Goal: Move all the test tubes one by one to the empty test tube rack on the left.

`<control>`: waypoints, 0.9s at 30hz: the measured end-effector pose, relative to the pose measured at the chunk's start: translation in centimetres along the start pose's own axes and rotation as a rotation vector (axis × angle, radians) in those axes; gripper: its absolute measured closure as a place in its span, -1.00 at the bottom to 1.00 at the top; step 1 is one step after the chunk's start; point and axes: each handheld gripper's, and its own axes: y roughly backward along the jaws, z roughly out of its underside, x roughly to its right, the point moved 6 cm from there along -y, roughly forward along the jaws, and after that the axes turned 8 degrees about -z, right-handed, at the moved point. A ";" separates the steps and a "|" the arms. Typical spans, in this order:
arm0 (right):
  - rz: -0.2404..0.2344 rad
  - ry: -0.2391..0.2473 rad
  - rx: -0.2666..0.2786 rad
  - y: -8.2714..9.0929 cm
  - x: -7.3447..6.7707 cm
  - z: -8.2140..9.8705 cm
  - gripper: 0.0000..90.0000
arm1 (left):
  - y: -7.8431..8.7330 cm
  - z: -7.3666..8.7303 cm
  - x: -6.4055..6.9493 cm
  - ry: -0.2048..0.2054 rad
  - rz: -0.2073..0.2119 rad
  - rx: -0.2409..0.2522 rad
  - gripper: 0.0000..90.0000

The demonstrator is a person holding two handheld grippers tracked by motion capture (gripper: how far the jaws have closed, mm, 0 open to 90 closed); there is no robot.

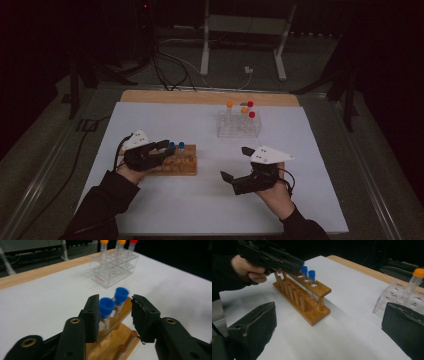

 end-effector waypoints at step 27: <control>0.202 -0.040 -0.002 0.9 9.5 -0.2 -1.00 | 6.4 1.9 4.3 -0.050 0.059 0.062 -0.97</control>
